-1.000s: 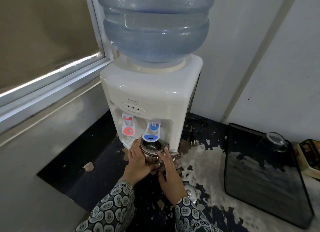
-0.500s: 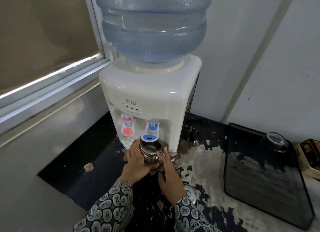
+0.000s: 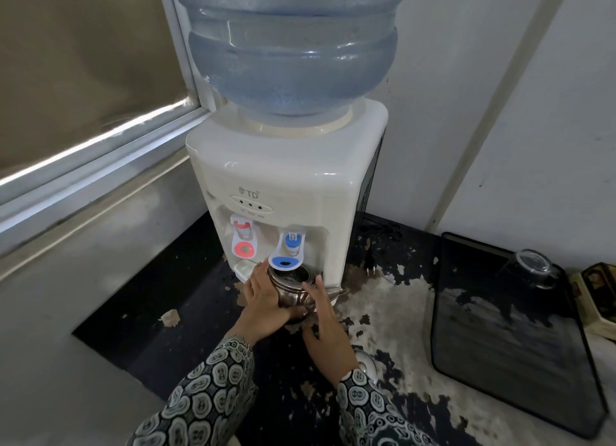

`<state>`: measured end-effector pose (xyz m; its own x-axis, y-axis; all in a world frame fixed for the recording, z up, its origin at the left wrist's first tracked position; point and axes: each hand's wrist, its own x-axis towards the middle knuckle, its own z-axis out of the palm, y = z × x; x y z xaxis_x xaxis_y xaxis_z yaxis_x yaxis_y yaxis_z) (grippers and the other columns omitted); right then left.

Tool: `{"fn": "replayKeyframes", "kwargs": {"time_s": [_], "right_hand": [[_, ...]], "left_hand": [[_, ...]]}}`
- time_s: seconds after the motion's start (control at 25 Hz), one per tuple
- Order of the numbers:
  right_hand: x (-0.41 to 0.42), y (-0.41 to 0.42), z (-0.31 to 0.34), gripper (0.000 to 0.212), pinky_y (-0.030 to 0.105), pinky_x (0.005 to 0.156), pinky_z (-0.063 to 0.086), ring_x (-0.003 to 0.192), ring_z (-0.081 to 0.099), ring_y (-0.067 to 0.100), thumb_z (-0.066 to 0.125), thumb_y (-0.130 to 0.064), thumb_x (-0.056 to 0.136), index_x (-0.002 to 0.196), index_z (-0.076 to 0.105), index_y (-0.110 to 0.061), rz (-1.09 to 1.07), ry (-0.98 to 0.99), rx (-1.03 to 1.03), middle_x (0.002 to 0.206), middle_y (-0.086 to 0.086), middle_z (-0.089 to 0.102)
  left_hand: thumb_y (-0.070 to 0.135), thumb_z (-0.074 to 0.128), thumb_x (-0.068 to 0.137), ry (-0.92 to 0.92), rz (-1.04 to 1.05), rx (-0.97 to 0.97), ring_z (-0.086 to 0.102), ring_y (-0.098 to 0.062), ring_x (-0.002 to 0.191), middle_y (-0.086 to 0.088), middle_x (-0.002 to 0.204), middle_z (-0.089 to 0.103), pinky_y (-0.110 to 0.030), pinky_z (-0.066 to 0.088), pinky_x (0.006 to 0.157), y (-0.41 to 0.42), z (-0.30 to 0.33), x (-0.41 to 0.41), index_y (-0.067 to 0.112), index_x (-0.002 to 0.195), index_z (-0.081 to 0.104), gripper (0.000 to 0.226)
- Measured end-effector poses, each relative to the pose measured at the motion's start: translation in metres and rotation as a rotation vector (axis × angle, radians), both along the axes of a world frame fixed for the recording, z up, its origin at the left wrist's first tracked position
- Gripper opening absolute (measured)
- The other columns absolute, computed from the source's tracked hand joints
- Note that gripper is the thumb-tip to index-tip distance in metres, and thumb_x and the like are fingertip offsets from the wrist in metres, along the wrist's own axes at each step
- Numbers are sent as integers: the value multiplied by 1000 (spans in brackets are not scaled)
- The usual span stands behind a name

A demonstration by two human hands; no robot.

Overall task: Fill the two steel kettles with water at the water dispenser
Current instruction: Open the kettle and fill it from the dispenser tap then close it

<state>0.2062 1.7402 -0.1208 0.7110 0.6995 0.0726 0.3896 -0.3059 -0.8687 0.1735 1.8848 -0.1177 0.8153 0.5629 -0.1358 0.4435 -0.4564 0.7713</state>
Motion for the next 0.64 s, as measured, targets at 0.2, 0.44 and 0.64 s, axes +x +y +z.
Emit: {"fn": "replayKeyframes", "kwargs": {"time_s": [0.2,0.44,0.64], "right_hand": [[-1,1,-3,74,-6,83,31,120,14,-33,45,-1,85,131,19,-52,-4,22,9,151,-29,0],[0,-1,-6,78,5,77,46,119,23,-31,44,-4,84,129,16,-62,0,6,-1,148,-38,-1],[2,-3,-10,81,24,53,52,71,63,5,42,-9,84,129,8,-67,-29,-79,-101,147,-41,-2]], "left_hand": [[36,83,59,19,11,20,5,-24,134,-2,142,11,-38,18,115,-2,3,2,15,142,0,119],[35,86,54,-38,64,73,14,-26,133,-6,141,19,-42,23,113,-6,2,1,12,140,10,117],[40,86,53,-37,85,77,15,-27,134,-4,142,20,-42,25,112,-7,-2,1,15,141,10,118]]}}
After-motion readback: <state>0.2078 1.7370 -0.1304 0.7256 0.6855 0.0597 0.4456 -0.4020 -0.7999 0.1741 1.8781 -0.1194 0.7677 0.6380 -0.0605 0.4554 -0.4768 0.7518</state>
